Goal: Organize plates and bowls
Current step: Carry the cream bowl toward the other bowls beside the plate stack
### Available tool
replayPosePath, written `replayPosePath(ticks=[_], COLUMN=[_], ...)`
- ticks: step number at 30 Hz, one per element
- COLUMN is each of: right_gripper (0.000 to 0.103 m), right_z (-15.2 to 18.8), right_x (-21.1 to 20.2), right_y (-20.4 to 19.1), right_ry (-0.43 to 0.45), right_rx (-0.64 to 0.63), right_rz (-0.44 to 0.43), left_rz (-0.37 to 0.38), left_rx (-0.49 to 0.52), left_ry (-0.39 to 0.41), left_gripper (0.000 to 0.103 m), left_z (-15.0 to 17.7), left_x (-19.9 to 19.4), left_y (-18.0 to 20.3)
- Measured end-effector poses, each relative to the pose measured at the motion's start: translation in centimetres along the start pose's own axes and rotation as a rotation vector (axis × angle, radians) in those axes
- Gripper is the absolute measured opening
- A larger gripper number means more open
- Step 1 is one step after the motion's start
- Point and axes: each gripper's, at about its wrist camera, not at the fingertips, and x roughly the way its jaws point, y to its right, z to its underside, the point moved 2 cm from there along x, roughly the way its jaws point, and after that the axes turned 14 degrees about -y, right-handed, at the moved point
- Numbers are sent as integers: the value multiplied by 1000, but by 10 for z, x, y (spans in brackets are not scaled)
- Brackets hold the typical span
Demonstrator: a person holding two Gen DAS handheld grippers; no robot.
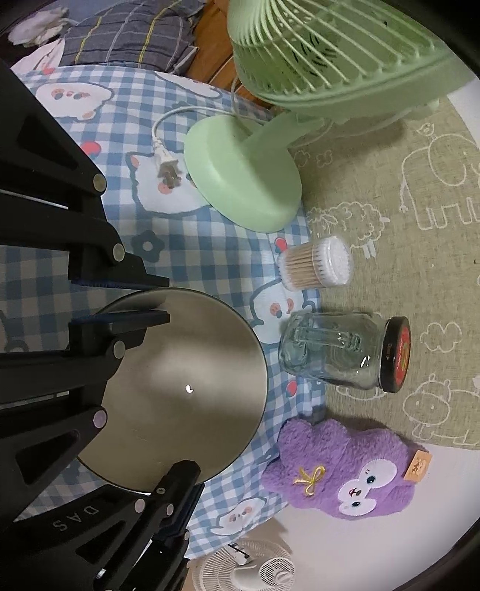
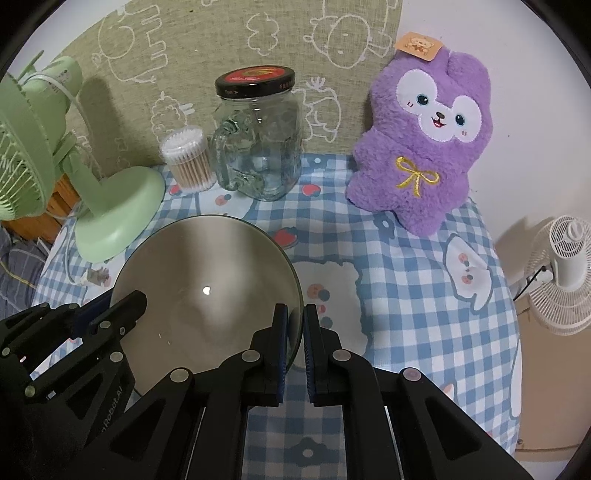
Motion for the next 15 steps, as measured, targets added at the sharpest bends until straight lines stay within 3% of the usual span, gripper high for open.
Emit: replayPosePath(ticks=[15], right_gripper=[11], right_z=[39], right_x=[-44], right_y=[-17], right_ry=[40], right_rx=[-22], right_rz=[4], left_rz=[-17], left_rx=[-5], left_ry=[37], left_gripper=[9], left_z=[38], left_x=[-39], left_y=[-5])
